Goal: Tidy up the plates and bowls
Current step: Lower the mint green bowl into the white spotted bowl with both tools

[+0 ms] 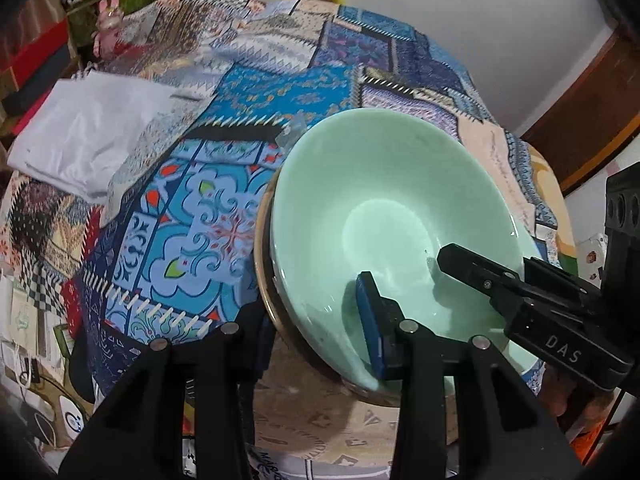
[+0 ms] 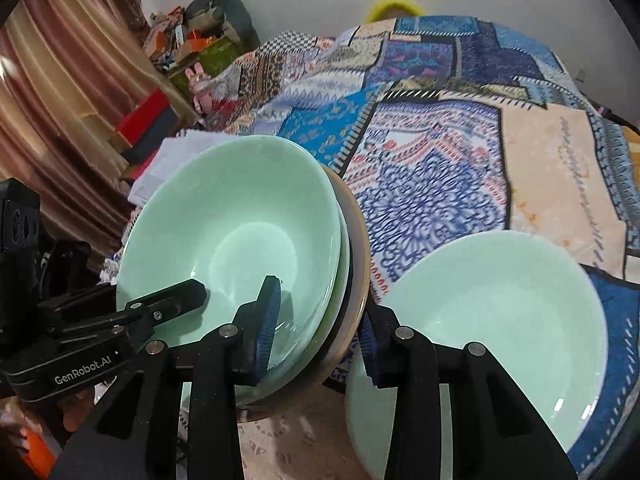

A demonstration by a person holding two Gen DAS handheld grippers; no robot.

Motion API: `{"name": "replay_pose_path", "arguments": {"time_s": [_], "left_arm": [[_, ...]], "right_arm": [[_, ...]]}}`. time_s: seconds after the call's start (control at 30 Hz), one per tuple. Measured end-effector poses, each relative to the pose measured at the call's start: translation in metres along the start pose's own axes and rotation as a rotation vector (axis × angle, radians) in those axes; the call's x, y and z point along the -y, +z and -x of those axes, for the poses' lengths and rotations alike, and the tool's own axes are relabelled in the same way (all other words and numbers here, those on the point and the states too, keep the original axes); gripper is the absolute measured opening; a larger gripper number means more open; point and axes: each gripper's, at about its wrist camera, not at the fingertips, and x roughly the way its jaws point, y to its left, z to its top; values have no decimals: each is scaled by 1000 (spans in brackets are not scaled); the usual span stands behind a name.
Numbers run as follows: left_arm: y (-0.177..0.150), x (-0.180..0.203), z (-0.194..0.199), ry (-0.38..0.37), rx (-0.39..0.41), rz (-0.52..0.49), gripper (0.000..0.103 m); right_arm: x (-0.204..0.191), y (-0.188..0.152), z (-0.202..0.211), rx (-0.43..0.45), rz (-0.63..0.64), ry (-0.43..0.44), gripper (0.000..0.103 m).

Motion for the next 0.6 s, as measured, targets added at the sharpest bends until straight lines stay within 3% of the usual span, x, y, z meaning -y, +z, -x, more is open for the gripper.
{"name": "replay_pose_path", "arguments": {"time_s": [0.6], "left_arm": [[13,88,19,-70,38,-127,38]], "right_arm": [[57,-9,72,109,-80,-82,33]]}}
